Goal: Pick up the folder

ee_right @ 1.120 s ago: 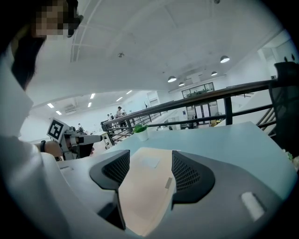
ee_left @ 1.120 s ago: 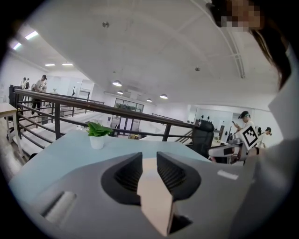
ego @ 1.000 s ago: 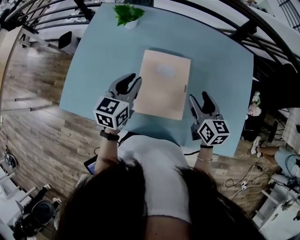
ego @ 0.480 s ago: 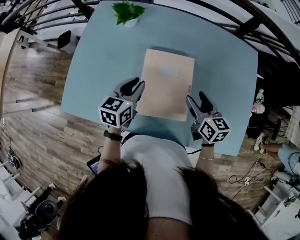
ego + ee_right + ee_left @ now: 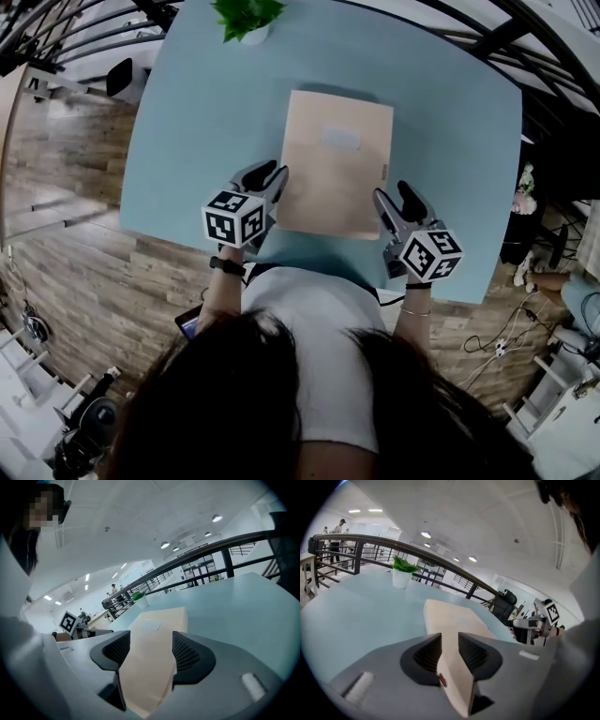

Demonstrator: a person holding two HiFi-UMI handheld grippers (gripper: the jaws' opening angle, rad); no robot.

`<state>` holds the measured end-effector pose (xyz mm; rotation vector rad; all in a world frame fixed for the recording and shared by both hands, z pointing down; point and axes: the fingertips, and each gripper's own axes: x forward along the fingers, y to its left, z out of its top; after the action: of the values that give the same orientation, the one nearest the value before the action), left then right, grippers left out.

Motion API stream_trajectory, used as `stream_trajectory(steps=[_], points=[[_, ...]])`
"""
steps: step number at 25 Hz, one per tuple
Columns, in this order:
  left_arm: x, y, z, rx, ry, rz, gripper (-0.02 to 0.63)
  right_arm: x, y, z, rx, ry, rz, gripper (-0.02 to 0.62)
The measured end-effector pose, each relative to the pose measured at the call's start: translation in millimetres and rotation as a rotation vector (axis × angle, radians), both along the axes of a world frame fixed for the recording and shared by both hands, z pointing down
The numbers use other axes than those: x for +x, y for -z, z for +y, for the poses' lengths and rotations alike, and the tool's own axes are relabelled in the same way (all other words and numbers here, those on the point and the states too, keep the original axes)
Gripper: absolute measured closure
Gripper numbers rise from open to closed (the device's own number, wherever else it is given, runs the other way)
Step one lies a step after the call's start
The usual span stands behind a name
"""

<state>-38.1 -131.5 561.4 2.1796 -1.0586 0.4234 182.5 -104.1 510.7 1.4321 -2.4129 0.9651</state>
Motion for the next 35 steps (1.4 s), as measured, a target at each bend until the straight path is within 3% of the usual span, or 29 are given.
stream_trajectory(steps=[9, 19, 29, 35], points=[[3, -36, 3, -0.122, 0.036, 0.072, 0.476, 3, -22, 2, -0.054, -0.005, -0.032, 0.341], [5, -39, 2, -0.195, 0.075, 0.212, 0.459, 6, -32, 5, -0.090, -0.020, -0.090, 0.341], [-2, -51, 2, -0.228, 0.095, 0.149, 0.443, 15, -36, 7, -0.099, -0.060, -0.112, 0.341], [-6, -53, 3, -0.215, 0.131, 0.161, 0.422, 18, -46, 8, -0.125, -0.066, -0.121, 0.341]])
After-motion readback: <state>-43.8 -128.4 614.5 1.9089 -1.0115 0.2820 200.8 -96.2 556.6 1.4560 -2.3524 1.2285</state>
